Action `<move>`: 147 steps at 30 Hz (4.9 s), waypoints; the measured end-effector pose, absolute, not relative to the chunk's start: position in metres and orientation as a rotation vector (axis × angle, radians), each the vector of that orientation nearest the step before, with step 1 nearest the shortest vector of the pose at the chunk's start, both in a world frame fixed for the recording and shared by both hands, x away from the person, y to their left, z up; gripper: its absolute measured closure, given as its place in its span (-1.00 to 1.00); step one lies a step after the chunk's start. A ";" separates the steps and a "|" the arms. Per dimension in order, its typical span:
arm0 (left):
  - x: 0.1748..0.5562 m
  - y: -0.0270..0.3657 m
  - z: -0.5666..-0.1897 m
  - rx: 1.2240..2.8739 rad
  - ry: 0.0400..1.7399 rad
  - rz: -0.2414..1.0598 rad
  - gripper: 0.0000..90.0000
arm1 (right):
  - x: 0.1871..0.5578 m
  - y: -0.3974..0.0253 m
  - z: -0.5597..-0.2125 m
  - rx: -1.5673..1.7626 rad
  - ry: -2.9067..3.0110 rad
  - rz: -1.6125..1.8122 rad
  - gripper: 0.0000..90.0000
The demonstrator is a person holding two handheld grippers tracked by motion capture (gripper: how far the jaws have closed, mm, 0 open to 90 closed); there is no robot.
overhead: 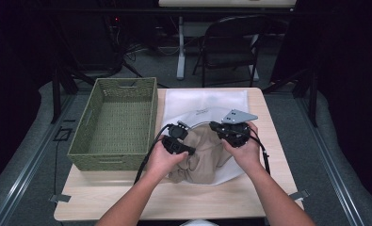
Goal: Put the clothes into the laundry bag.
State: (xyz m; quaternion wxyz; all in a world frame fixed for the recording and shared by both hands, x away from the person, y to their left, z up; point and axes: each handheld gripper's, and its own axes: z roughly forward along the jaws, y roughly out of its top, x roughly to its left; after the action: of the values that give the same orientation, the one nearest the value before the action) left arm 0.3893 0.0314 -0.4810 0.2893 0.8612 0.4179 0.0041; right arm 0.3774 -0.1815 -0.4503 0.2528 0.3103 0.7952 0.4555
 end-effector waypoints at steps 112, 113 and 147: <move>0.324 0.076 -0.538 2.321 1.147 0.131 -0.01 | 0.370 -0.183 -0.470 0.845 2.192 1.221 0.95; 0.323 0.075 -0.539 2.315 1.148 0.133 0.01 | 0.370 -0.183 -0.470 0.845 2.190 1.221 0.95; 0.329 0.066 -0.539 2.349 1.132 0.154 0.96 | 0.369 -0.180 -0.471 0.834 2.205 1.217 0.95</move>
State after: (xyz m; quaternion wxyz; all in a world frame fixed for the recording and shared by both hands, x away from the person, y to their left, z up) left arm 0.3290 0.0655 -0.5394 0.2617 0.8679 0.4184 0.0568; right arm 0.3690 -0.1797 -0.4715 0.2418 0.3051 0.8064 0.4451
